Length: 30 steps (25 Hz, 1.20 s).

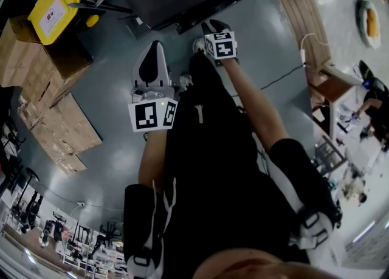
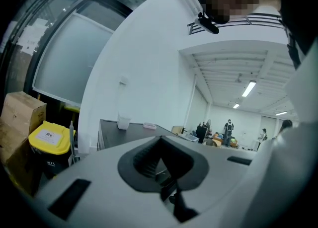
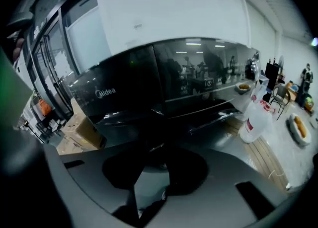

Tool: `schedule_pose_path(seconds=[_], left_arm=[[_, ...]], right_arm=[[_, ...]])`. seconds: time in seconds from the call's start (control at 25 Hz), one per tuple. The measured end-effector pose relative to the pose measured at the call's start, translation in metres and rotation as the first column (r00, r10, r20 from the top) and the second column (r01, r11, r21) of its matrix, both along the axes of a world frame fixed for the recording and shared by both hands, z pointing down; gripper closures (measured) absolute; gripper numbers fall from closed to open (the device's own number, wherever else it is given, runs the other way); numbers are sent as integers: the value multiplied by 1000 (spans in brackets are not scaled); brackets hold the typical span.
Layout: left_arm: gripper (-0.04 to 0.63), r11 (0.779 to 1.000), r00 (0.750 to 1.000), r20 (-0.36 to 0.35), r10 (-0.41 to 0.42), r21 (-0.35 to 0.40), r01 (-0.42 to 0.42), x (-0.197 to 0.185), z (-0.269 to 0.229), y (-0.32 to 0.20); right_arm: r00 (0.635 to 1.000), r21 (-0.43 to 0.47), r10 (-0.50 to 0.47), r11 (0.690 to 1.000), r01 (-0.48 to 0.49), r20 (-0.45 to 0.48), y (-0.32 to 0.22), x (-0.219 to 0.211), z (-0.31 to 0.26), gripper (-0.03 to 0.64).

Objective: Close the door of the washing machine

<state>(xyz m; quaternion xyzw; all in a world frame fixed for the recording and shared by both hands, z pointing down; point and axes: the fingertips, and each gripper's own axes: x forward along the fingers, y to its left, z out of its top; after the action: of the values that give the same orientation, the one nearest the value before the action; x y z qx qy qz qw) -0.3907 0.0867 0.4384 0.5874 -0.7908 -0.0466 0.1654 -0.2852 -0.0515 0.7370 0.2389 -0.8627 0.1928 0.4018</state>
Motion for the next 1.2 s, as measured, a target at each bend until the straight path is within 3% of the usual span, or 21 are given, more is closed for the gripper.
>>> schedule_pose_path(seconds=[0.36, 0.8, 1.2], left_arm=[[591, 998, 998, 47, -41, 43, 39, 1, -41, 18], [590, 996, 999, 53, -6, 85, 2, 34, -83, 65], [591, 994, 999, 38, -7, 105, 3, 73, -111, 72]], right_arm=[[987, 132, 35, 990, -56, 156, -2, 14, -124, 591], [924, 190, 65, 971, -146, 377, 58, 68, -266, 603], [867, 293, -50, 949, -113, 496, 90, 94, -366, 603]])
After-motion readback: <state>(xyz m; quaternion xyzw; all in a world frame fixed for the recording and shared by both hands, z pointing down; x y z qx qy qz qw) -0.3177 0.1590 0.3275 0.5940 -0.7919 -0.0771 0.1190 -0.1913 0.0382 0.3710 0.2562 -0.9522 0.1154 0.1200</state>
